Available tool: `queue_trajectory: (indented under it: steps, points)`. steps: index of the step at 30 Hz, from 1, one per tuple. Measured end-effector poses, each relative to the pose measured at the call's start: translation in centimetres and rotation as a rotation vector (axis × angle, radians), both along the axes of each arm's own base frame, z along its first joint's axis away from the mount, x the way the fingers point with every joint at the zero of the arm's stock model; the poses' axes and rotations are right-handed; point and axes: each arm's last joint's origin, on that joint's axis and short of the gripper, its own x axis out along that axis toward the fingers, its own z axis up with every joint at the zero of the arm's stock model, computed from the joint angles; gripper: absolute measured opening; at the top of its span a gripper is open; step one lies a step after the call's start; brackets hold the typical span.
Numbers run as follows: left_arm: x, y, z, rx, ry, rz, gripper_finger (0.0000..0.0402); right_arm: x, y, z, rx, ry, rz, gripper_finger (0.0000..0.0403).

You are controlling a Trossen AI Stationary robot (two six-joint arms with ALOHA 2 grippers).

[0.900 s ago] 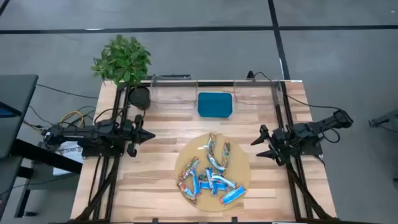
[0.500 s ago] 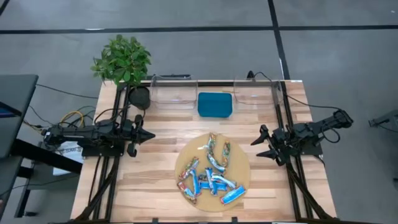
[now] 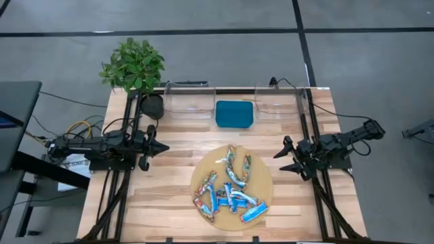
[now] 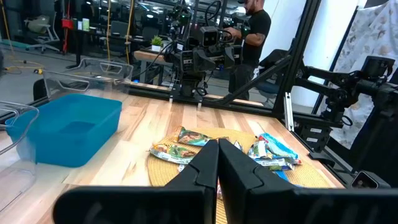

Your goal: Pick and place Granola Bars by type

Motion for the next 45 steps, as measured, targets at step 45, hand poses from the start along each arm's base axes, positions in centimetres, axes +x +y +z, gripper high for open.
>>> queue_trajectory:
  steps: [45]
  points:
    - [-0.12, 0.34, 0.44, -0.823, -0.011, 0.079, 0.0, 0.0, 0.0, 0.0, 0.0, 0.0, 0.0, 0.0244]
